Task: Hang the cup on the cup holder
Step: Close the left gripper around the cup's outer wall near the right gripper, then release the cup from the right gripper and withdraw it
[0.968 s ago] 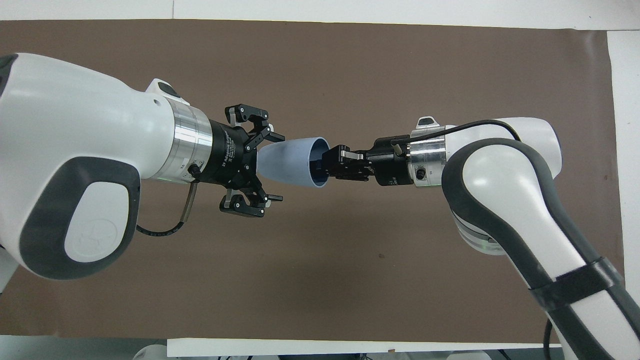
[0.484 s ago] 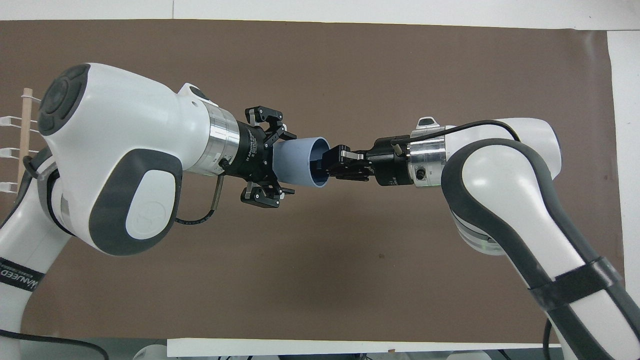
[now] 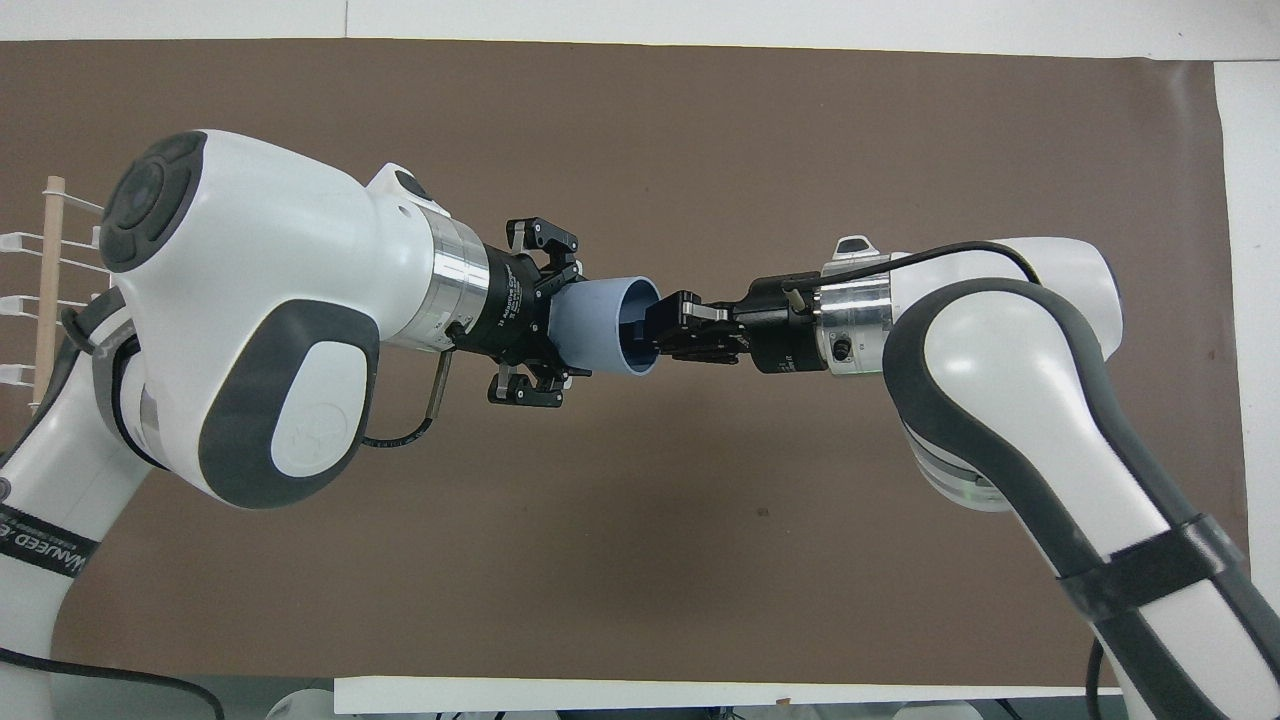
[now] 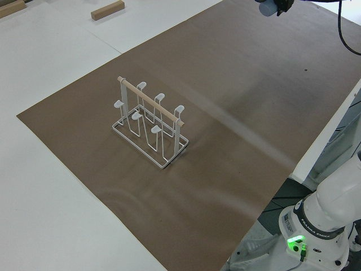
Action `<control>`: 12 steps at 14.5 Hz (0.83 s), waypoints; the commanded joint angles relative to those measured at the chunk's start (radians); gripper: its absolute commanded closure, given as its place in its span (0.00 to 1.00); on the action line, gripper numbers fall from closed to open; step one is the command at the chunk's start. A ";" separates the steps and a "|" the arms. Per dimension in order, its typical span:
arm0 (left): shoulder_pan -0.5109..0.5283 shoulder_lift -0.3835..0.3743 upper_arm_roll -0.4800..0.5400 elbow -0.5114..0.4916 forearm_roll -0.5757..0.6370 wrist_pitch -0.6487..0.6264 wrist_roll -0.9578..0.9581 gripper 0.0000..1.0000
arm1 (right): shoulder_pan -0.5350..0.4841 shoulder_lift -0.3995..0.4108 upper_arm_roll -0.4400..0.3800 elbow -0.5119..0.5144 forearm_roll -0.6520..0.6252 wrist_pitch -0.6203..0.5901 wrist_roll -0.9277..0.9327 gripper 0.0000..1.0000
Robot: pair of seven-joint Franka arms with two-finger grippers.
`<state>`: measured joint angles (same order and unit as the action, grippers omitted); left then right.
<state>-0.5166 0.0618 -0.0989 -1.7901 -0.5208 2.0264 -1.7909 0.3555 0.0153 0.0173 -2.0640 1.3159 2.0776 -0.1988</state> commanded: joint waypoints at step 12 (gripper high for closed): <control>0.105 -0.036 0.019 -0.002 0.598 -0.303 -0.081 1.00 | -0.372 -0.057 -0.005 0.120 -0.491 -0.109 0.050 0.01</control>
<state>-0.4205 0.0509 -0.0763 -1.7831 -0.0765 1.8032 -1.8573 0.0788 -0.0209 0.0030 -1.9879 1.0042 2.0260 -0.1758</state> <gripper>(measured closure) 0.269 0.004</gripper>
